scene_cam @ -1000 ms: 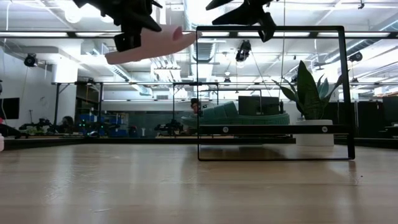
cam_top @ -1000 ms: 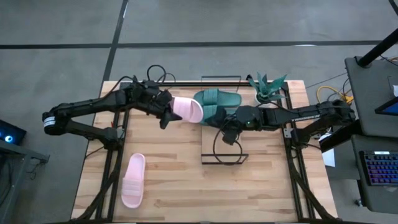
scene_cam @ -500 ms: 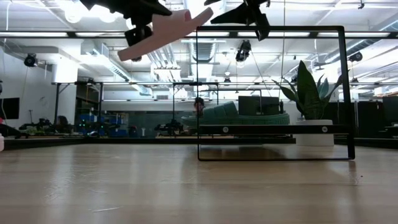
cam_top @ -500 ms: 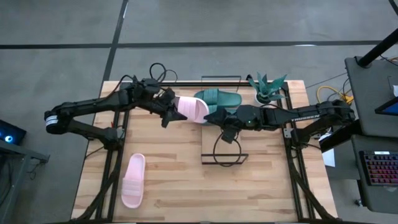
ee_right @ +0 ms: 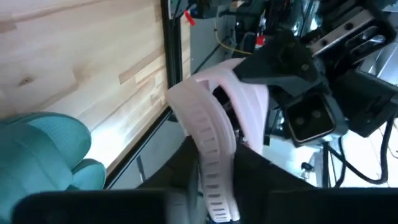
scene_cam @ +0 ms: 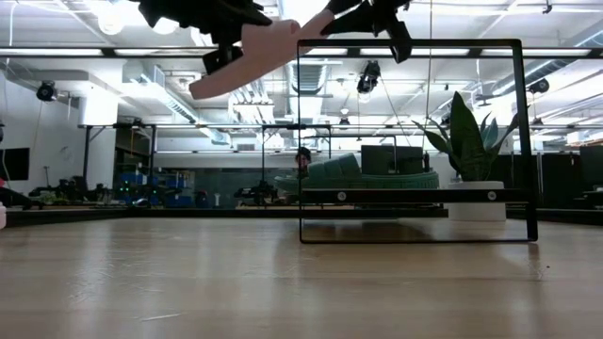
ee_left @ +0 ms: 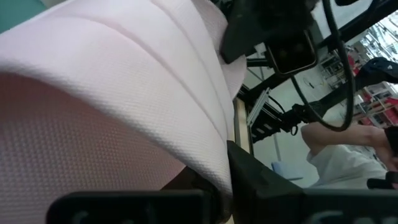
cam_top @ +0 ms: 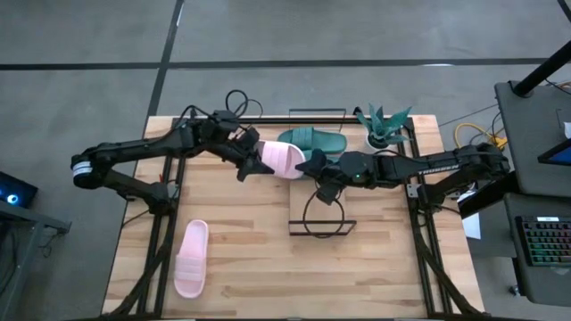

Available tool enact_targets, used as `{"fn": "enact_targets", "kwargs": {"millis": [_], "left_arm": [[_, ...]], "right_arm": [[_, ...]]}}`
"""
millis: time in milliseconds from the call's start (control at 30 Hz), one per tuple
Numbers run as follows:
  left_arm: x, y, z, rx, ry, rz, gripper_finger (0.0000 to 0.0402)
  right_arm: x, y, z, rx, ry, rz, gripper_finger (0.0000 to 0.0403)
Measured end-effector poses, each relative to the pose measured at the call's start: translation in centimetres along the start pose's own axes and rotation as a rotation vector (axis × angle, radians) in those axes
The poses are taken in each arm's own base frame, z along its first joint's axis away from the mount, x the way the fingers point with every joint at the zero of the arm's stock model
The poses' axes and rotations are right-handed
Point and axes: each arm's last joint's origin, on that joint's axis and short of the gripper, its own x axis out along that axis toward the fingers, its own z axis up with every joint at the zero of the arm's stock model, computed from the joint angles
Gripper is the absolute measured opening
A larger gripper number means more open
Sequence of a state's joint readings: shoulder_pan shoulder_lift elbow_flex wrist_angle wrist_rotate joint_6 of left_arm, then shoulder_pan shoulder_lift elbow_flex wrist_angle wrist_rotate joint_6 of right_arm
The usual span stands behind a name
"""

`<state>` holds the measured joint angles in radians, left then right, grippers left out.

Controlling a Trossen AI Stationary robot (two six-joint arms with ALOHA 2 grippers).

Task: Pick and place slides into the shelf
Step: Put the top pink slide on the shelf

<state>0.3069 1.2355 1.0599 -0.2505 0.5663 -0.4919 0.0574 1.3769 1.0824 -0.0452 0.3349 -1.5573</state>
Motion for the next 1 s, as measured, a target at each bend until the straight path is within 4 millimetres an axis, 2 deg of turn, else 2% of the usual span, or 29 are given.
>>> {"fn": "enact_targets", "kwargs": {"millis": [133, 300, 400, 500, 667, 800, 1000], "left_arm": [[-0.2, -0.1, 0.0, 0.031, -0.004, -0.002, 0.0001], [-0.3, 0.1, 0.1, 0.148, -0.011, 0.004, 0.0002], [-0.4, 0.0, 0.3, 0.269, -0.025, 0.001, 0.0017], [-0.4, 0.0, 0.4, 0.330, -0.031, 0.000, 0.0055], [-0.4, -0.1, 0.4, 0.434, -0.030, -0.007, 0.0145], [-0.8, -0.3, 0.4, 0.454, -0.035, -0.006, 0.0211], [-1.9, -1.2, 0.5, 0.522, -0.067, -0.008, 0.0265]], "right_arm": [[0.0, 0.2, 0.0, -0.012, 0.004, 0.017, 0.0026], [0.0, 0.1, -0.1, 0.033, 0.012, 0.011, 0.0026], [0.0, 0.1, -0.1, 0.051, 0.013, 0.013, 0.0026], [-0.1, 0.1, -0.2, 0.074, 0.012, 0.015, 0.0026], [-0.2, 0.0, -0.7, 0.164, 0.021, 0.011, 0.0024], [-0.7, -0.2, -1.0, 0.192, 0.024, 0.013, 0.0024], [-2.4, -0.3, -1.6, 0.277, 0.019, 0.045, 0.0024]]}}
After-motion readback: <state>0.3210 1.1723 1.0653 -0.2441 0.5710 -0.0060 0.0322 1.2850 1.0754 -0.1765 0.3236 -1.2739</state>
